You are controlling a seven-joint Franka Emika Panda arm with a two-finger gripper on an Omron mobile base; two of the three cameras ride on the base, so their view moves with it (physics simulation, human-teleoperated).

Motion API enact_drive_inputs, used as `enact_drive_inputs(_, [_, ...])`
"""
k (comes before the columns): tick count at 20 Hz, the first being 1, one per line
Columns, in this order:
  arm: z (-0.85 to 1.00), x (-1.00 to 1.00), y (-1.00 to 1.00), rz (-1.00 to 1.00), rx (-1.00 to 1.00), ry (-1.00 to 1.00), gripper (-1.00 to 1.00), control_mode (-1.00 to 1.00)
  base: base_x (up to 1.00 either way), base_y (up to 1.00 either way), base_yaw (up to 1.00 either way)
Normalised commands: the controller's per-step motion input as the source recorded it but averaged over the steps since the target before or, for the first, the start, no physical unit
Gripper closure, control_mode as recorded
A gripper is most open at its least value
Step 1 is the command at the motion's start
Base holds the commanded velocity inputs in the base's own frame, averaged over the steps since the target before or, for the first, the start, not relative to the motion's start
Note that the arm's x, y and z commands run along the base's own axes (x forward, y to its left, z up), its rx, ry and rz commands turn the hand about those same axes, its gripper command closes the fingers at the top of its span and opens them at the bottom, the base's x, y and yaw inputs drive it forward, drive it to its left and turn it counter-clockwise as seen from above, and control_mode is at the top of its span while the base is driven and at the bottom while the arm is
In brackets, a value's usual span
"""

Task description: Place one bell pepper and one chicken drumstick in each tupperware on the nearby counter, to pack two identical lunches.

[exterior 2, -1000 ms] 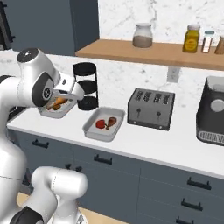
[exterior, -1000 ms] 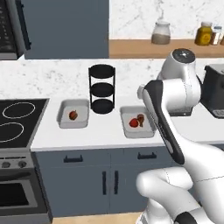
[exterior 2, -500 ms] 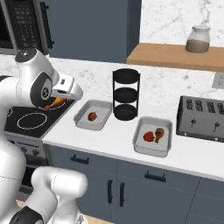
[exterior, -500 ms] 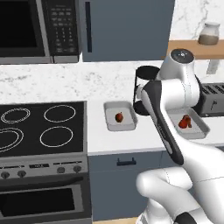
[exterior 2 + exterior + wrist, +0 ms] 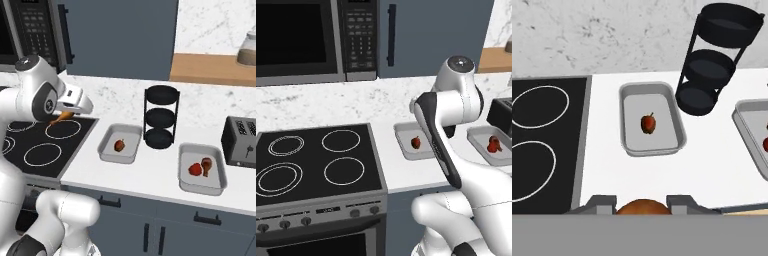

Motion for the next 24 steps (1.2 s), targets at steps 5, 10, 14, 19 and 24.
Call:
enact_drive_inputs(5, [0.00,0.00,0.00,0.00,0.00,0.00,1.00,1.00,0.18,-0.17,-0.07])
enact_drive_inputs(10, [0.00,0.00,0.00,0.00,0.00,0.00,1.00,1.00,0.26,-0.13,-0.02])
enact_drive_inputs(14, [-0.38,0.05,-0.18,0.00,0.00,0.00,1.00,-1.00,0.03,-0.05,0.00])
enact_drive_inputs(19, [-0.87,0.27,-0.33,0.00,0.00,0.04,1.00,-1.00,0.00,0.00,0.00])
enact_drive_inputs(24, [-0.85,0.58,-0.22,0.03,0.00,0.06,1.00,-1.00,0.00,0.00,0.00])
